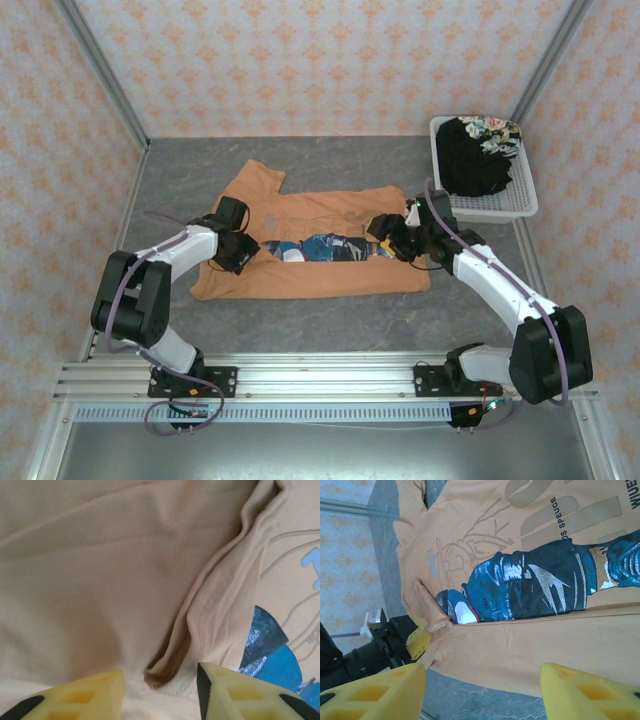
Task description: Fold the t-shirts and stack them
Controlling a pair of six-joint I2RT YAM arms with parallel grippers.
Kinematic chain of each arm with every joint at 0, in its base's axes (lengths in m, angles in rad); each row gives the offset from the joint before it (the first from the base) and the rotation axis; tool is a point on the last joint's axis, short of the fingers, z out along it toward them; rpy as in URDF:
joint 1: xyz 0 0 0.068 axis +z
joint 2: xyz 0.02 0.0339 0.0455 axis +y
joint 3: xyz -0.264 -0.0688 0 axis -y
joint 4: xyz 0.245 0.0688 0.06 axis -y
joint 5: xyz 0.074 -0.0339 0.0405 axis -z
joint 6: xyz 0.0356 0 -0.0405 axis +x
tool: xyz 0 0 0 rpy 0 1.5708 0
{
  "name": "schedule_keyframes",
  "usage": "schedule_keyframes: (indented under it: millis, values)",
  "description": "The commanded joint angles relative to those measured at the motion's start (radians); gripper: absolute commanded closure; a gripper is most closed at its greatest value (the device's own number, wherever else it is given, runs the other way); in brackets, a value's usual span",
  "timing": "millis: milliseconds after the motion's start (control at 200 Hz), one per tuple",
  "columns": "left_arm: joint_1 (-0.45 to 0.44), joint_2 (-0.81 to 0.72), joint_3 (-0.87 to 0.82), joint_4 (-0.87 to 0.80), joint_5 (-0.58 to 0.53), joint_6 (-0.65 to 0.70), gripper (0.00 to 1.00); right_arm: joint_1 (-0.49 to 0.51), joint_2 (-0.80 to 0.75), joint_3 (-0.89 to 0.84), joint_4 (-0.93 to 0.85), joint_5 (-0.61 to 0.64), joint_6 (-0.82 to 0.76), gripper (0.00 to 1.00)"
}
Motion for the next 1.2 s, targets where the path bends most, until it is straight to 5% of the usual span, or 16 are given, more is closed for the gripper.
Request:
schedule_keyframes:
  millis: [0,305,986,1096,1196]
  values:
    - [-0.016,0.025,0.054,0.03,-0.015,0.023,0.63,0.0,-0.036,-0.022,0.02,0.001,0.013,0.38]
    - [-0.045,0.059,0.107,-0.001,-0.023,0.051,1.0,0.0,-0.06,-0.05,0.003,0.038,0.029,0.4]
    - [-0.181,0.432,0.664,-0.431,-0.2,0.339,1.0,-0.02,-0.016,-0.042,-0.078,0.057,0.017,0.44]
    - [-0.193,0.406,0.686,-0.482,-0.291,0.32,0.45,-0.027,-0.025,-0.047,-0.122,0.104,0.011,0.44]
    - [-0.193,0.277,0.623,-0.5,-0.361,0.28,0.35,-0.041,-0.03,-0.045,-0.21,0.194,0.011,0.44]
